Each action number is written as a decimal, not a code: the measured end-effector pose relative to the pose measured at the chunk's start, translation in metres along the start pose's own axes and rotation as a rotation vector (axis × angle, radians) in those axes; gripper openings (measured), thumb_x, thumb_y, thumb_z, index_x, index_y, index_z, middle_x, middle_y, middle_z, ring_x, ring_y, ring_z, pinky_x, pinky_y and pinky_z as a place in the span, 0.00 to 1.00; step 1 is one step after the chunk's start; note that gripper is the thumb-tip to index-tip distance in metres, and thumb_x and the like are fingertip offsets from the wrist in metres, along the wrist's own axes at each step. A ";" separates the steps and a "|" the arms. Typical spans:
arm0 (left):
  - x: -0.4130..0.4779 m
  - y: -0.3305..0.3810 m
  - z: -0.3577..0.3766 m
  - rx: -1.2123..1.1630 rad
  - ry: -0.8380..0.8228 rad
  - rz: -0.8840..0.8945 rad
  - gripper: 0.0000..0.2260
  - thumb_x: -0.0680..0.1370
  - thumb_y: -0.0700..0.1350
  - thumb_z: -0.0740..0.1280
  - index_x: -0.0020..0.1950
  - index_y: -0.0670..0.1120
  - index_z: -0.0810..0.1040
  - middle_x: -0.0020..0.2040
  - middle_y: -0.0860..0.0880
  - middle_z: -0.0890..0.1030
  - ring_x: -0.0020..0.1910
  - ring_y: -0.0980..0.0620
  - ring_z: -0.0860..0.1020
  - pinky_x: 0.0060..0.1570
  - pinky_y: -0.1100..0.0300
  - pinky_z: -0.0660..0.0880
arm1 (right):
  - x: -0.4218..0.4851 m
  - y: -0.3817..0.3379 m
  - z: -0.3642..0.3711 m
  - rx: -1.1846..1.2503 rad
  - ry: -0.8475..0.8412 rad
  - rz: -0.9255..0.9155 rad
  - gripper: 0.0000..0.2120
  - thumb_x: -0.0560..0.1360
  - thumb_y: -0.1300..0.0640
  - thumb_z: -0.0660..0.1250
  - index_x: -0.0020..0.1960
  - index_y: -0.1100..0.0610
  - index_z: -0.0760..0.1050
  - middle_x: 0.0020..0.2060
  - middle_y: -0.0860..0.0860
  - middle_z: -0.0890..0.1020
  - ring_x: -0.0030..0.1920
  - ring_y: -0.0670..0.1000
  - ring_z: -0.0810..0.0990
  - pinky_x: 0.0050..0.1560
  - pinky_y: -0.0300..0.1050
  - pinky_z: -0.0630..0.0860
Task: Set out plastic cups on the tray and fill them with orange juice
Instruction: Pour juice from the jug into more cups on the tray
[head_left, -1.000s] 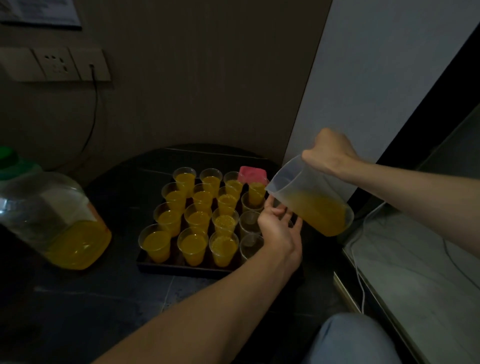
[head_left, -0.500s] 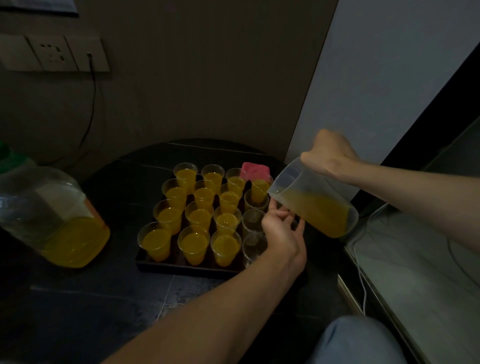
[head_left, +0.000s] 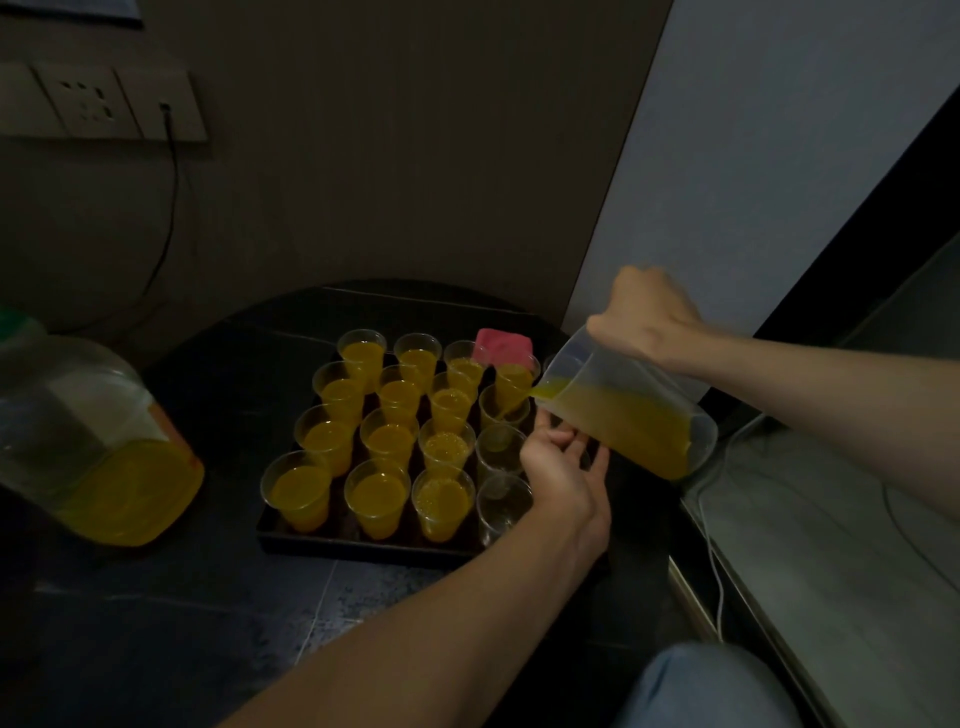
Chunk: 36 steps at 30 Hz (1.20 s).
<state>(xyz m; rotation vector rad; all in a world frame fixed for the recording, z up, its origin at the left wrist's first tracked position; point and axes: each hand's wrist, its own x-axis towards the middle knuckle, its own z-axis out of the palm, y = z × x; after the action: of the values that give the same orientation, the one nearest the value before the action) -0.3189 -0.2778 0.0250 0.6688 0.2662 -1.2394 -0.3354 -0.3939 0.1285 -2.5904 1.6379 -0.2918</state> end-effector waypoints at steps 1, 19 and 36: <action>0.001 0.000 0.000 -0.002 0.004 -0.002 0.30 0.76 0.37 0.55 0.79 0.51 0.66 0.66 0.43 0.76 0.67 0.43 0.73 0.74 0.41 0.65 | 0.000 0.000 0.000 -0.001 0.003 0.002 0.17 0.73 0.60 0.68 0.30 0.57 0.66 0.26 0.52 0.69 0.26 0.51 0.68 0.27 0.40 0.62; 0.003 -0.001 -0.001 -0.039 0.019 -0.019 0.29 0.77 0.37 0.54 0.78 0.51 0.67 0.70 0.41 0.75 0.72 0.40 0.71 0.74 0.40 0.65 | -0.001 -0.003 -0.002 -0.024 -0.010 0.004 0.17 0.75 0.59 0.68 0.30 0.58 0.67 0.27 0.53 0.70 0.27 0.52 0.69 0.27 0.41 0.63; 0.006 0.001 0.003 -0.052 0.012 -0.011 0.28 0.77 0.36 0.54 0.77 0.50 0.69 0.68 0.42 0.75 0.72 0.40 0.71 0.73 0.40 0.66 | 0.001 -0.006 -0.006 -0.035 -0.003 -0.005 0.14 0.73 0.61 0.67 0.31 0.58 0.67 0.28 0.53 0.70 0.28 0.51 0.69 0.27 0.40 0.63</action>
<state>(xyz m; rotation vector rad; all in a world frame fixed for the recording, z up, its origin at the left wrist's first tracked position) -0.3169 -0.2836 0.0243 0.6304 0.3115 -1.2356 -0.3312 -0.3923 0.1356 -2.6195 1.6504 -0.2623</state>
